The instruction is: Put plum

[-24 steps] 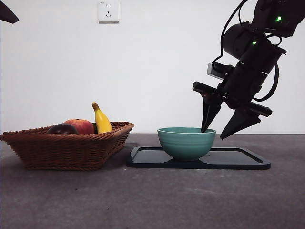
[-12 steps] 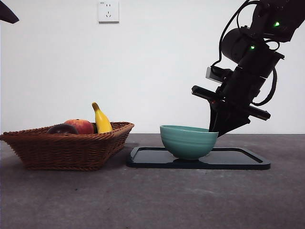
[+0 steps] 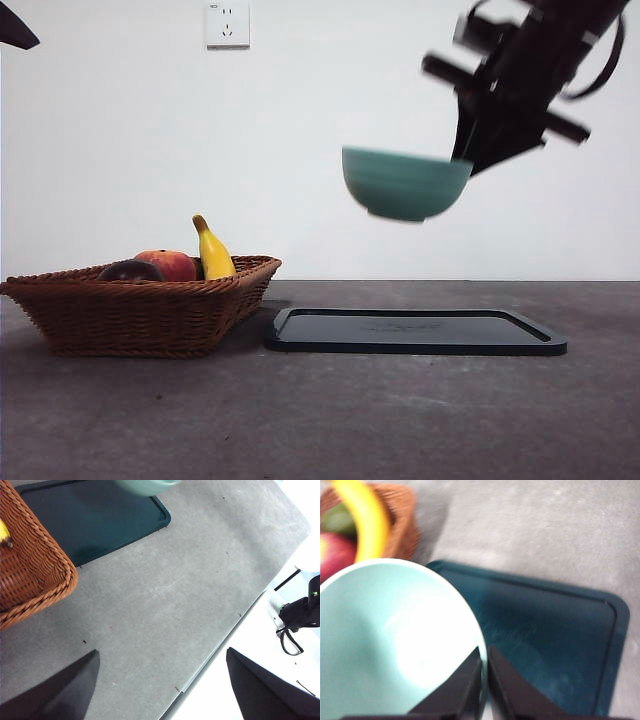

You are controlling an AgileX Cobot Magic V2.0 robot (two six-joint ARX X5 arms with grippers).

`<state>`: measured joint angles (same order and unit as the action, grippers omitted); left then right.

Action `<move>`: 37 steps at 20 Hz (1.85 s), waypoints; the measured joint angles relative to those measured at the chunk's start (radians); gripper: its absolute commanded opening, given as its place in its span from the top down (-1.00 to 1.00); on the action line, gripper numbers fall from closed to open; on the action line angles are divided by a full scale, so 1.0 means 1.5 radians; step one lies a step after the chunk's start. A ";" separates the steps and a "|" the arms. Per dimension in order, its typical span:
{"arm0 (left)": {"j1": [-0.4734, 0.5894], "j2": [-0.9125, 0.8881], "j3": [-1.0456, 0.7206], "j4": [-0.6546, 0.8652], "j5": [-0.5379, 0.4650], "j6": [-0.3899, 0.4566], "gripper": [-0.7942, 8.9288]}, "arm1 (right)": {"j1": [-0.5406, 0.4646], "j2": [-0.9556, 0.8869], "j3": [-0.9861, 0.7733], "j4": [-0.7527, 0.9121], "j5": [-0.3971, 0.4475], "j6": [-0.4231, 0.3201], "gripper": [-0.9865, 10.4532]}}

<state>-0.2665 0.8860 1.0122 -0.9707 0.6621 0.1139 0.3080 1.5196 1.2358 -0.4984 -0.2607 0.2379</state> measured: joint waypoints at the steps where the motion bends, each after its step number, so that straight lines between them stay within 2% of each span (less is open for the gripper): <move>1: 0.000 0.000 0.000 0.000 0.000 0.000 0.01 | 0.007 -0.027 0.000 -0.028 0.001 -0.009 0.80; 6: 0.000 0.000 0.000 0.000 0.000 0.000 0.01 | 0.058 -0.150 -0.001 -0.144 0.024 -0.052 0.81; 11: 0.000 0.000 0.000 0.000 0.000 0.001 0.01 | 0.121 -0.241 -0.121 -0.125 0.056 -0.057 0.81; 20: 0.000 0.000 0.000 0.000 0.000 0.002 0.01 | 0.187 -0.213 -0.312 0.036 0.072 -0.038 0.81; 27: 0.000 0.000 0.000 -0.004 0.000 0.003 0.01 | 0.190 -0.114 -0.325 0.084 0.072 -0.033 0.81; 33: 0.000 0.000 0.000 -0.004 0.000 0.003 0.01 | 0.195 -0.098 -0.325 0.084 0.085 -0.033 0.80; 34: 0.000 0.000 0.000 -0.004 0.000 0.003 0.01 | 0.195 -0.098 -0.325 0.083 0.085 -0.032 0.79; 37: 0.000 0.000 0.000 -0.004 0.000 0.003 0.01 | 0.197 -0.099 -0.325 0.080 0.086 -0.031 0.45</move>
<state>-0.2665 0.8860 1.0122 -0.9768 0.6621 0.1188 0.6033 1.3716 0.7479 -0.3779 -0.1314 0.1909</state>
